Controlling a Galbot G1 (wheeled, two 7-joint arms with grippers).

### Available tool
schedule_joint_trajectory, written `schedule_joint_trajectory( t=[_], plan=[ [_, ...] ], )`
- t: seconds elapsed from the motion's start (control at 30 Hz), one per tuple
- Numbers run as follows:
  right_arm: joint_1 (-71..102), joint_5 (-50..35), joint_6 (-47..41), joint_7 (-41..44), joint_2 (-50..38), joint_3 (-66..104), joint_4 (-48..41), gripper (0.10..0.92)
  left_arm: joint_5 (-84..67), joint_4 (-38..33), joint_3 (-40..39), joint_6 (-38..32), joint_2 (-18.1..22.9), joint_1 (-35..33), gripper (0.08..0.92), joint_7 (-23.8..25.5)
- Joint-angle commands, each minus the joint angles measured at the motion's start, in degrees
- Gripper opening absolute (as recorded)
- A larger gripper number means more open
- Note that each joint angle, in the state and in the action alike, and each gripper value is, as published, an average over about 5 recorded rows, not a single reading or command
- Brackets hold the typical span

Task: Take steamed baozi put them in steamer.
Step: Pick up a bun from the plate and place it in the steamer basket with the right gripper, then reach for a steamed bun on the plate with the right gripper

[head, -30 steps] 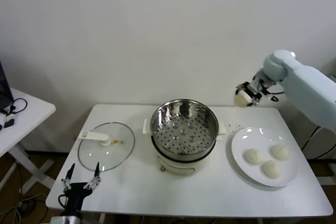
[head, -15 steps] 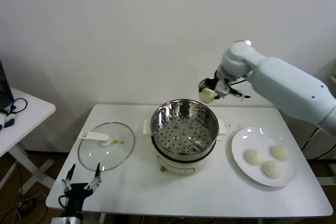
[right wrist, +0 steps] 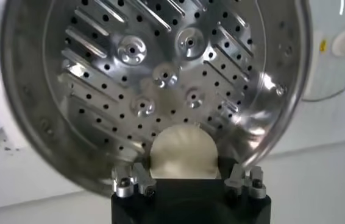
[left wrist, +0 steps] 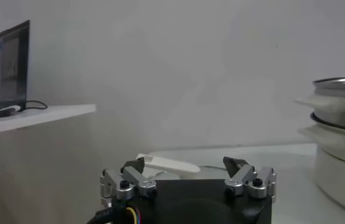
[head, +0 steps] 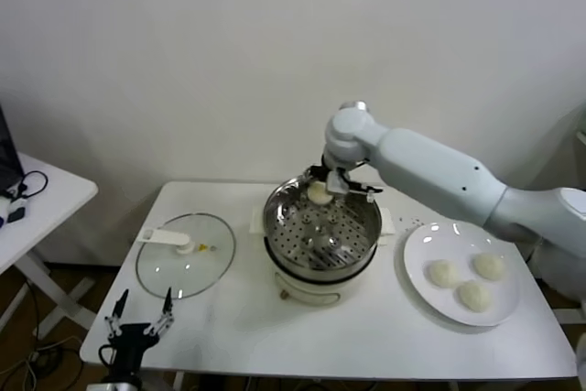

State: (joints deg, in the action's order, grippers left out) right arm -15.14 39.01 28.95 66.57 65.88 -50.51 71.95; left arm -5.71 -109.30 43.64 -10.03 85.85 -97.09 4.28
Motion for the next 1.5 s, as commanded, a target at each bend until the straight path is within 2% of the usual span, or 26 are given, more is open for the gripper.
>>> schedule_joint_trajectory(
  t=[0.03, 0.5, 0.77, 0.93, 1.07, 1.23, 1.37, 1.5],
  plan=[
    [2.38, 2.97, 0.94, -0.19, 2.57, -0.47, -2.46, 0.712, -0.05, 0.16, 0.00, -0.20, 0.10, -0.18, 0.823, -0.03],
    [3.62, 3.97, 1.19, -0.78, 2.60, 0.31, -4.44, 0.719, -1.14, 0.71, 0.01, -0.24, 0.28, -0.48, 0.823, -0.15],
    [3.46, 3.15, 2.13, -1.38, 2.97, 0.52, -5.01, 0.814, -1.42, 0.67, 0.00, -0.12, 0.62, -0.41, 0.823, -0.20],
    [1.09, -0.40, 2.24, -0.21, 0.81, 0.12, -3.15, 0.822, -2.00, 0.29, -0.08, 0.32, 0.54, -0.26, 0.823, -0.24],
    [-4.34, -8.45, 1.55, 1.60, -4.61, -2.65, 1.94, 0.823, -2.00, 0.03, -0.11, 0.55, 0.47, -0.02, 0.823, -0.21],
    [-14.82, -23.47, -3.50, 3.71, -13.26, -9.67, 8.62, 0.823, -1.66, 0.11, -0.86, 0.71, 0.49, 0.44, 0.823, -0.15],
    [-23.51, -38.37, -12.18, 4.37, -20.01, -16.85, 11.12, 0.823, -1.04, 0.11, -1.49, 1.01, 0.50, 1.02, 0.823, -0.12],
    [-28.74, -51.85, -21.28, 4.57, -25.83, -23.10, 9.95, 0.823, -0.78, 0.21, -1.76, 1.15, 0.12, 1.25, 0.823, -0.08]
  ],
)
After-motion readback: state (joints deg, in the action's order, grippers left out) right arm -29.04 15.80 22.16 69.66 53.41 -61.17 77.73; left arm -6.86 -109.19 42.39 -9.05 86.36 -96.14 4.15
